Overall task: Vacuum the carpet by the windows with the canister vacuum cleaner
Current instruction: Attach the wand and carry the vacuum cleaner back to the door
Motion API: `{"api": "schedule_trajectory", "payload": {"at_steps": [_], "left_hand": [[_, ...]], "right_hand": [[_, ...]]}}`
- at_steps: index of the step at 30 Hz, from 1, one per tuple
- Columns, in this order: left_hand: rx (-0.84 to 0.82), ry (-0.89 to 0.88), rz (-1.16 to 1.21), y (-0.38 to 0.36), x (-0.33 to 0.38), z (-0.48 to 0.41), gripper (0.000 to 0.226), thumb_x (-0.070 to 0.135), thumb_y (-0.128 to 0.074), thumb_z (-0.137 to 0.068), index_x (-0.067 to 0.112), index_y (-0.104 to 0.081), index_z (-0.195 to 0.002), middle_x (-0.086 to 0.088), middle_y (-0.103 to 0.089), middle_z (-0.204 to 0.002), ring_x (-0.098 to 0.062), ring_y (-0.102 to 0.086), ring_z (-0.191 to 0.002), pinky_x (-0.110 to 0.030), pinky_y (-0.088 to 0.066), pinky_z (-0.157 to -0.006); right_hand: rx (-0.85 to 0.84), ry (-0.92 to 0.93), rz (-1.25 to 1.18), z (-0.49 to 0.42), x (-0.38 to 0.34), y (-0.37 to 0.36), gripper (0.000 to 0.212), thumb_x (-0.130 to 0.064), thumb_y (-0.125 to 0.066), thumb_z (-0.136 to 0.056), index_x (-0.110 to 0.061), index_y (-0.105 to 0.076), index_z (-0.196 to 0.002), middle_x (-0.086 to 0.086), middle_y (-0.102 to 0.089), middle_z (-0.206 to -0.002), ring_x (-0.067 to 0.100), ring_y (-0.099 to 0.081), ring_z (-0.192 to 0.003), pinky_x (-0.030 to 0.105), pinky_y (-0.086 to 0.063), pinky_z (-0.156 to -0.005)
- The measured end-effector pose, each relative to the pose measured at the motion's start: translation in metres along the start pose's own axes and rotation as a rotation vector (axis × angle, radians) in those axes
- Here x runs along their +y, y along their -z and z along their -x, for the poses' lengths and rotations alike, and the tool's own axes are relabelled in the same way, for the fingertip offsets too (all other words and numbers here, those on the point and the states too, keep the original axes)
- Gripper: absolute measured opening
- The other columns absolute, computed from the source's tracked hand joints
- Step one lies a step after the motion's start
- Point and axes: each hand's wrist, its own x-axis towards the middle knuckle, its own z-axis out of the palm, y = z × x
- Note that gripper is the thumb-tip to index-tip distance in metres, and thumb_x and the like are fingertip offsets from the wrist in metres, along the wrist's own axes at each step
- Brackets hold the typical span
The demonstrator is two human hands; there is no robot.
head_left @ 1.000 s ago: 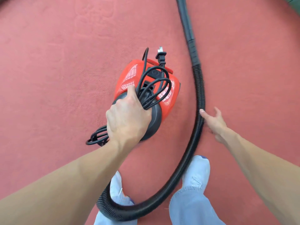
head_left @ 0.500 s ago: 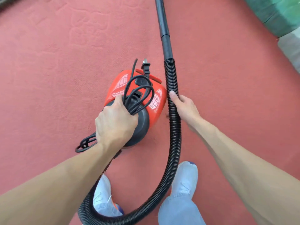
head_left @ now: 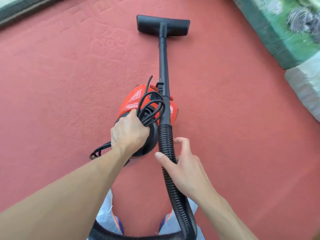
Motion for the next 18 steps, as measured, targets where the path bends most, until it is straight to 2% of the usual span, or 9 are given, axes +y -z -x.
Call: {"api": "schedule_trajectory", "payload": {"at_steps": [1,3,5,6,8,12,14,16,18], "left_hand": [[0.0,0.0,-0.001,0.0,-0.001,0.0,0.026,0.026,-0.058,-0.08,0.019,-0.055,-0.105,-0.015,-0.07,-0.101,-0.041,-0.064,-0.097,-0.04,-0.047,-0.082],[-0.002,-0.01,0.004,-0.001,-0.002,-0.001,0.026,0.027,-0.058,-0.08,0.019,-0.055,-0.105,-0.014,-0.07,-0.101,-0.041,-0.064,-0.097,-0.039,-0.046,-0.082],[0.003,-0.022,0.011,-0.002,-0.003,-0.002,0.026,0.027,-0.057,-0.08,0.02,-0.055,-0.106,-0.014,-0.07,-0.102,-0.04,-0.064,-0.099,-0.04,-0.047,-0.083],[0.005,-0.03,0.011,-0.002,-0.004,-0.003,0.026,0.028,-0.058,-0.081,0.02,-0.055,-0.106,-0.013,-0.07,-0.103,-0.04,-0.064,-0.099,-0.04,-0.047,-0.083],[0.011,-0.044,0.005,-0.004,-0.005,-0.005,0.028,0.035,-0.058,-0.084,0.02,-0.055,-0.107,-0.012,-0.07,-0.103,-0.039,-0.065,-0.1,-0.04,-0.047,-0.082],[0.049,-0.043,0.008,-0.008,-0.01,-0.008,0.027,0.038,-0.054,-0.087,0.022,-0.055,-0.108,-0.011,-0.07,-0.102,-0.039,-0.065,-0.099,-0.039,-0.045,-0.08],[0.046,-0.041,0.012,-0.009,-0.011,-0.009,0.027,0.036,-0.055,-0.085,0.022,-0.055,-0.108,-0.01,-0.07,-0.101,-0.039,-0.064,-0.098,-0.039,-0.045,-0.08],[0.035,-0.042,0.019,-0.008,-0.009,-0.009,0.026,0.033,-0.056,-0.083,0.021,-0.055,-0.107,-0.01,-0.07,-0.101,-0.039,-0.064,-0.098,-0.039,-0.046,-0.08],[0.026,-0.035,0.023,-0.007,-0.008,-0.007,0.025,0.027,-0.057,-0.081,0.02,-0.055,-0.105,-0.011,-0.069,-0.101,-0.04,-0.064,-0.098,-0.039,-0.046,-0.08]], "right_hand": [[0.018,0.015,-0.013,-0.007,-0.002,-0.007,0.049,-0.054,-0.06,-0.084,-0.036,-0.03,-0.119,-0.006,-0.064,-0.097,0.016,-0.062,-0.087,0.035,-0.048,-0.077],[0.06,0.062,-0.039,-0.021,-0.011,-0.019,0.053,-0.032,-0.065,-0.084,-0.028,-0.029,-0.124,-0.005,-0.044,-0.125,0.014,-0.055,-0.103,0.026,-0.042,-0.08],[0.082,0.107,-0.027,-0.037,-0.019,-0.02,0.083,-0.022,-0.064,-0.079,-0.025,-0.013,-0.144,-0.003,-0.034,-0.14,0.021,-0.053,-0.115,0.03,-0.044,-0.089],[0.083,0.105,-0.01,-0.047,-0.023,-0.017,0.095,-0.027,-0.065,-0.078,-0.031,-0.003,-0.15,-0.002,-0.038,-0.143,0.024,-0.053,-0.118,0.035,-0.045,-0.094],[0.082,0.061,0.017,-0.068,-0.03,-0.004,0.093,-0.046,-0.061,-0.082,-0.038,0.0,-0.152,0.001,-0.054,-0.137,0.028,-0.055,-0.12,0.041,-0.044,-0.099],[0.129,0.051,0.146,-0.094,-0.04,0.011,0.067,-0.064,-0.049,-0.088,-0.043,-0.029,-0.148,-0.001,-0.06,-0.132,0.029,-0.053,-0.124,0.042,-0.043,-0.101],[0.093,0.06,0.073,-0.093,-0.04,0.015,0.067,-0.068,-0.054,-0.082,-0.042,-0.038,-0.142,-0.001,-0.065,-0.125,0.027,-0.057,-0.118,0.043,-0.045,-0.099],[0.015,0.053,-0.011,-0.078,-0.037,0.022,0.066,-0.067,-0.062,-0.075,-0.04,-0.047,-0.133,-0.002,-0.071,-0.107,0.023,-0.065,-0.104,0.044,-0.05,-0.093],[-0.114,-0.007,-0.013,-0.054,-0.03,0.033,0.055,-0.054,-0.069,-0.072,-0.031,-0.053,-0.12,0.0,-0.073,-0.092,0.02,-0.069,-0.09,0.042,-0.055,-0.083]]}}
